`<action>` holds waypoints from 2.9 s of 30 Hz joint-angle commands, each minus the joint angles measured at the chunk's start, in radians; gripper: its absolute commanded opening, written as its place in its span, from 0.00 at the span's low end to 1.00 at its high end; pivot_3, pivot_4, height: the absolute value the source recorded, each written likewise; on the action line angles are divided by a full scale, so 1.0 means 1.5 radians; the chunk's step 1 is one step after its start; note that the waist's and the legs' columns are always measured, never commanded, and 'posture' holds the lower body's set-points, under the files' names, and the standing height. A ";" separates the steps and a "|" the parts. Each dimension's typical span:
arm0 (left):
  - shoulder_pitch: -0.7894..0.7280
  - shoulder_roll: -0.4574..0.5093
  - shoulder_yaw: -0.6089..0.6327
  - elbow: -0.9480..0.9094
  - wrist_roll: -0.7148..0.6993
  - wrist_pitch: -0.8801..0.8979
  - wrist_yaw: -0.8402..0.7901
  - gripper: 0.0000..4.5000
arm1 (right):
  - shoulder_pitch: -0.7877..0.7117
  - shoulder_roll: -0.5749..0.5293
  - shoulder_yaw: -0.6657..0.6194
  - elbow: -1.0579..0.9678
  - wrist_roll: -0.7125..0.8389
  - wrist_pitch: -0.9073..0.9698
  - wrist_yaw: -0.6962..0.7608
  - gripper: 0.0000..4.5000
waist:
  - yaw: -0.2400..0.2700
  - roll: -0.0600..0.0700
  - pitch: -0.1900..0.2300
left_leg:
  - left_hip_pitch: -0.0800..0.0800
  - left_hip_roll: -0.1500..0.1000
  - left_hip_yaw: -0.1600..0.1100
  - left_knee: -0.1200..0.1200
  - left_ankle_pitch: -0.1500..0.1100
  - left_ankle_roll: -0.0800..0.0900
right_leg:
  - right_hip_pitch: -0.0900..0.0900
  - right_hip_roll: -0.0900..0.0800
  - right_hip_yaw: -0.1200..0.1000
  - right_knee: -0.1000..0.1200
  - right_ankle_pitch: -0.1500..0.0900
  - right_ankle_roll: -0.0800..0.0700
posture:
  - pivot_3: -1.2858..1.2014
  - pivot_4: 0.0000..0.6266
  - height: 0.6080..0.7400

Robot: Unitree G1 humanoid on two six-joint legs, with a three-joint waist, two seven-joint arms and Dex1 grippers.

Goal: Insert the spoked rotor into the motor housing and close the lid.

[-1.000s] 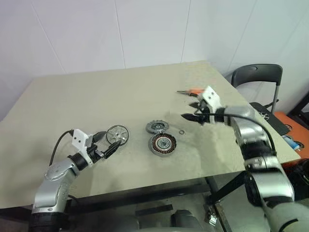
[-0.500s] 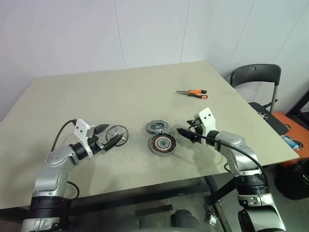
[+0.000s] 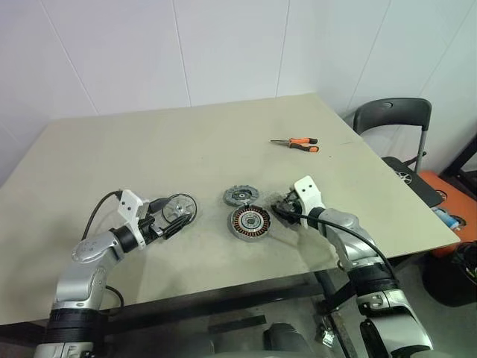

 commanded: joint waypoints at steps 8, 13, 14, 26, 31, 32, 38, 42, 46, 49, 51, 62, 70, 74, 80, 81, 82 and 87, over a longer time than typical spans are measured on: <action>0.002 -0.002 0.012 -0.035 -0.006 -0.010 0.013 1.00 | -0.021 0.019 0.016 0.055 -0.014 -0.027 -0.009 0.74 | -0.001 0.000 0.000 | 0.000 0.000 0.000 0.000 0.000 0.000 | 0.000 0.000 0.000 0.000 0.000 0.000 | 0.52 0.00 1.00; 0.006 -0.003 0.011 -0.036 -0.005 -0.010 0.015 1.00 | -0.016 0.001 -0.009 0.090 -0.007 -0.009 -0.019 0.74 | 0.002 -0.001 0.000 | 0.001 0.000 0.000 0.000 0.000 0.000 | 0.002 0.000 0.000 0.000 0.000 0.000 | 0.52 0.00 1.00; 0.004 -0.004 0.011 -0.036 -0.005 -0.010 0.016 1.00 | -0.015 -0.002 -0.010 0.101 -0.008 -0.007 -0.020 0.74 | 0.003 -0.001 -0.001 | 0.002 0.000 0.000 0.001 0.000 0.000 | 0.002 0.000 0.000 0.000 0.000 0.000 | 0.52 0.00 1.00; -0.010 0.004 0.016 -0.032 -0.002 -0.008 0.015 1.00 | -0.023 -0.032 -0.028 0.109 0.030 0.022 -0.006 0.74 | 0.008 -0.001 -0.001 | 0.009 0.000 -0.001 0.000 0.000 0.000 | 0.013 0.000 -0.001 -0.004 -0.003 0.001 | 0.52 0.00 1.00; -0.009 0.008 0.018 -0.031 -0.003 -0.008 0.015 1.00 | -0.006 -0.059 -0.028 0.082 0.043 0.038 0.017 0.74 | 0.009 -0.001 -0.001 | 0.008 0.000 -0.001 -0.001 0.000 0.001 | 0.012 -0.001 -0.001 -0.006 -0.003 0.001 | 0.52 0.00 1.00; -0.010 0.008 0.018 -0.030 -0.003 -0.008 0.015 1.00 | -0.004 -0.062 -0.028 0.077 0.044 0.041 0.019 0.74 | 0.009 -0.001 -0.001 | 0.008 0.000 -0.001 -0.001 -0.001 0.001 | 0.012 -0.001 -0.001 -0.007 -0.003 0.001 | 0.52 0.00 1.00; -0.028 0.009 0.016 -0.004 0.000 -0.014 0.012 1.00 | 0.008 -0.072 -0.016 0.045 0.048 0.050 0.028 0.74 | 0.009 -0.001 -0.001 | 0.007 0.000 -0.001 -0.002 -0.001 0.002 | 0.012 -0.001 -0.001 -0.007 -0.004 0.002 | 0.52 0.00 1.00; -0.038 0.007 0.013 0.007 0.002 -0.018 0.010 1.00 | 0.017 -0.061 0.008 0.015 0.043 0.049 0.034 0.74 | 0.005 -0.001 -0.001 | 0.007 0.000 -0.001 -0.002 -0.001 0.002 | 0.011 -0.001 -0.001 -0.007 -0.004 0.002 | 0.52 0.00 1.00; -0.041 0.005 0.013 0.009 0.003 -0.021 0.013 1.00 | 0.029 -0.051 0.033 -0.034 0.048 0.068 0.053 0.74 | 0.003 -0.001 -0.001 | 0.007 0.000 -0.001 -0.002 -0.002 0.003 | 0.011 -0.001 -0.001 -0.007 -0.004 0.003 | 0.52 0.00 1.00; -0.039 0.005 0.013 0.006 0.004 -0.022 0.015 1.00 | 0.027 -0.046 0.042 -0.053 0.048 0.079 0.059 0.74 | 0.000 -0.001 -0.001 | 0.007 0.000 -0.001 -0.003 -0.002 0.003 | 0.010 -0.001 -0.001 -0.007 -0.003 0.004 | 0.52 0.00 1.00; -0.036 0.005 0.014 0.004 0.004 -0.022 0.017 1.00 | 0.022 -0.041 0.046 -0.056 0.045 0.083 0.060 0.74 | -0.001 -0.001 -0.001 | 0.007 0.000 -0.001 -0.004 -0.002 0.003 | 0.009 0.000 -0.001 -0.007 -0.003 0.004 | 0.52 0.00 1.00; -0.018 -0.002 0.008 -0.016 0.006 -0.022 0.029 1.00 | -0.010 -0.030 0.022 0.055 0.027 0.065 0.033 0.74 | -0.014 -0.001 -0.001 | 0.008 0.000 0.000 -0.004 -0.002 0.003 | 0.011 0.000 -0.001 -0.007 -0.004 0.003 | 0.52 0.00 1.00; -0.023 -0.001 0.007 -0.013 0.010 -0.023 0.029 1.00 | -0.021 -0.023 0.012 0.112 0.022 0.046 0.015 0.65 | -0.015 -0.004 -0.003 | 0.010 0.000 0.000 0.000 -0.002 0.003 | 0.013 0.000 -0.001 -0.006 -0.004 0.003 | 0.52 0.00 1.00; -0.026 -0.001 0.006 -0.013 0.011 -0.022 0.028 1.00 | -0.017 -0.016 0.020 0.102 0.021 0.046 0.014 0.40 | -0.016 -0.004 -0.003 | 0.010 0.000 -0.001 -0.001 -0.002 0.003 | 0.013 0.000 -0.001 -0.006 -0.004 0.003 | 0.52 0.00 1.00; -0.037 0.000 0.006 -0.003 0.014 -0.022 0.026 1.00 | -0.014 -0.015 0.032 0.101 0.011 0.041 0.010 0.17 | -0.015 -0.004 -0.003 | 0.010 0.000 -0.001 -0.001 -0.002 0.003 | 0.013 0.000 -0.001 -0.006 -0.004 0.003 | 0.52 0.00 1.00; -0.038 0.000 0.006 0.000 0.014 -0.022 0.025 1.00 | -0.015 -0.014 0.032 0.103 0.009 0.042 0.008 0.17 | -0.015 -0.004 -0.003 | 0.010 0.000 -0.001 -0.001 -0.002 0.003 | 0.013 0.000 -0.001 -0.006 -0.004 0.003 | 0.52 0.00 1.00; -0.041 0.001 0.007 0.004 0.014 -0.022 0.024 1.00 | -0.016 -0.014 0.033 0.105 0.007 0.044 0.005 0.17 | -0.015 -0.004 -0.003 | 0.010 0.000 -0.001 -0.001 -0.002 0.003 | 0.013 0.000 -0.001 -0.006 -0.004 0.003 | 0.52 0.00 1.00; -0.049 0.002 0.010 0.015 0.015 -0.024 0.020 1.00 | -0.015 -0.021 0.039 0.100 0.007 0.033 0.018 0.17 | -0.016 -0.004 -0.003 | 0.010 0.000 -0.001 -0.001 -0.002 0.003 | 0.013 0.000 -0.001 -0.006 -0.004 0.003 | 0.52 0.00 1.00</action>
